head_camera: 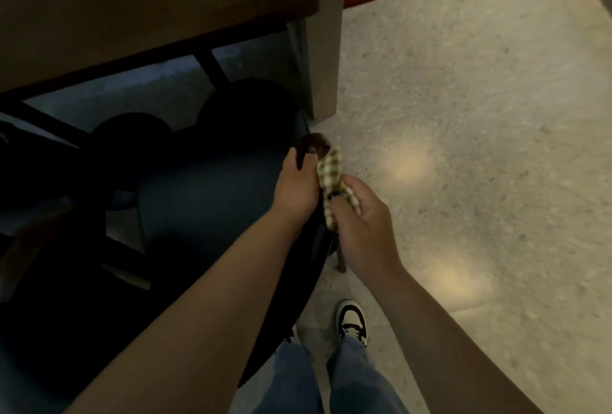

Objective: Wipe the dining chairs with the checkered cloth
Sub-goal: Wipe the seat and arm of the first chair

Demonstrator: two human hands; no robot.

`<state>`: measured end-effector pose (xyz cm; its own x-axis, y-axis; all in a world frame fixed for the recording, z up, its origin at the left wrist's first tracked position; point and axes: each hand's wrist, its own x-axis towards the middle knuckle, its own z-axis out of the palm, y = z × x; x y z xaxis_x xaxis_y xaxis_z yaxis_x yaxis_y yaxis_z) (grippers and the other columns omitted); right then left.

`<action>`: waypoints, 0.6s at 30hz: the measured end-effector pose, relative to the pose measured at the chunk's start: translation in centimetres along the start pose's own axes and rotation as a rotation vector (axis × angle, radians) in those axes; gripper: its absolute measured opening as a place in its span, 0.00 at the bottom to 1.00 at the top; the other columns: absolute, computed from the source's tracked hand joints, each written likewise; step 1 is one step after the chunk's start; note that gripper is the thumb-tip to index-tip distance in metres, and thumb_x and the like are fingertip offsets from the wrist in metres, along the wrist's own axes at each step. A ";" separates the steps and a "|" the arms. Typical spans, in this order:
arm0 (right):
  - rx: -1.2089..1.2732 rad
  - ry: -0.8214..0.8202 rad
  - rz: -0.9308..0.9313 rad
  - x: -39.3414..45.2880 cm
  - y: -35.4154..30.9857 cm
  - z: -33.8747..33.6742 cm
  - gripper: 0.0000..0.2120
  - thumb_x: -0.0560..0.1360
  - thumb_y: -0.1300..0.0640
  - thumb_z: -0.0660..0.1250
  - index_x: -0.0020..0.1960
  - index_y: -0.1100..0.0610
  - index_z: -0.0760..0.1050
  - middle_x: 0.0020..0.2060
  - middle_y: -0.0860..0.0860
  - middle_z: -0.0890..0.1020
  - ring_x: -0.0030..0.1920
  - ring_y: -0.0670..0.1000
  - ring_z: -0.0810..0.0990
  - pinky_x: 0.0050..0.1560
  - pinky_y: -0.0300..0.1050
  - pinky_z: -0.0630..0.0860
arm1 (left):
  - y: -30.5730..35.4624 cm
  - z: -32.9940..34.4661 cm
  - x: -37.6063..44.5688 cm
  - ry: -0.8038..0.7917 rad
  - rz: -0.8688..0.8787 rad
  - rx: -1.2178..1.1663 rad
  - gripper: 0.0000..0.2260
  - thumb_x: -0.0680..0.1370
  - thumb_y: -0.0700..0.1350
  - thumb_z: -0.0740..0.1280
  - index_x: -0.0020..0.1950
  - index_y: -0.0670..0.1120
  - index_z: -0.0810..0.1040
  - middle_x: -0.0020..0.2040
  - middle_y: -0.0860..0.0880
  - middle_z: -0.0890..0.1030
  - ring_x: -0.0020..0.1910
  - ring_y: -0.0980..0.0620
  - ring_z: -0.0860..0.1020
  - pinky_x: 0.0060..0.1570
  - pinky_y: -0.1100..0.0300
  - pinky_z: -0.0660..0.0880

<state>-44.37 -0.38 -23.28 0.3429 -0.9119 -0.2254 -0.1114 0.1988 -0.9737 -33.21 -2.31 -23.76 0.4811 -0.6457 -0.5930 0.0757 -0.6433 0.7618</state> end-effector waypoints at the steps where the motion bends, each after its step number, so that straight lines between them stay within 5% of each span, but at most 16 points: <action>1: -0.072 -0.027 -0.071 -0.7 -0.4 -0.1 0.13 0.76 0.59 0.60 0.58 0.52 0.77 0.44 0.45 0.82 0.44 0.41 0.79 0.43 0.34 0.75 | -0.6 -0.6 -1.2 -0.031 0.018 -0.012 0.25 0.83 0.54 0.56 0.79 0.49 0.57 0.76 0.49 0.65 0.72 0.50 0.66 0.73 0.53 0.61; 4: -0.382 -0.157 -0.275 -1.4 -1.1 -0.3 0.17 0.78 0.57 0.59 0.66 0.58 0.73 0.61 0.51 0.78 0.63 0.45 0.74 0.63 0.38 0.71 | -2.5 -2.9 -4.6 -0.106 0.082 0.003 0.15 0.82 0.53 0.57 0.65 0.51 0.76 0.61 0.51 0.80 0.58 0.56 0.78 0.56 0.64 0.75; 6: -0.560 -0.230 -0.313 -1.3 -1.4 -0.2 0.17 0.80 0.58 0.59 0.68 0.59 0.71 0.69 0.54 0.72 0.71 0.47 0.66 0.70 0.38 0.62 | -3.5 -4.3 -6.4 -0.133 0.135 0.108 0.12 0.83 0.49 0.57 0.58 0.53 0.79 0.55 0.55 0.82 0.53 0.59 0.79 0.47 0.69 0.73; 10: -0.763 -0.278 -0.361 -1.8 -1.9 0.1 0.16 0.81 0.60 0.59 0.67 0.62 0.72 0.71 0.58 0.68 0.73 0.51 0.62 0.70 0.36 0.56 | -6.7 -7.4 -8.9 -0.197 0.211 0.253 0.15 0.82 0.45 0.60 0.69 0.53 0.74 0.60 0.57 0.78 0.56 0.63 0.75 0.53 0.71 0.68; 14: -0.950 -0.251 -0.437 -4.2 -2.3 0.4 0.14 0.80 0.65 0.59 0.63 0.67 0.73 0.69 0.63 0.69 0.70 0.58 0.67 0.71 0.42 0.55 | -8.8 -10.6 -9.8 -0.283 0.253 0.168 0.15 0.81 0.41 0.62 0.67 0.51 0.76 0.55 0.62 0.79 0.47 0.75 0.76 0.43 0.80 0.68; 18: -1.077 -0.227 -0.431 -8.0 -2.8 2.1 0.14 0.80 0.64 0.59 0.63 0.67 0.73 0.66 0.64 0.73 0.67 0.60 0.71 0.69 0.47 0.61 | -9.6 -12.7 -11.3 -0.329 0.385 0.388 0.16 0.82 0.45 0.60 0.70 0.50 0.73 0.64 0.52 0.78 0.60 0.56 0.76 0.56 0.66 0.69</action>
<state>-44.89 7.11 -18.84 0.6908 -0.7230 0.0084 -0.6375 -0.6145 -0.4648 -28.26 16.35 -21.02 0.1123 -0.9132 -0.3917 -0.4010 -0.4023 0.8230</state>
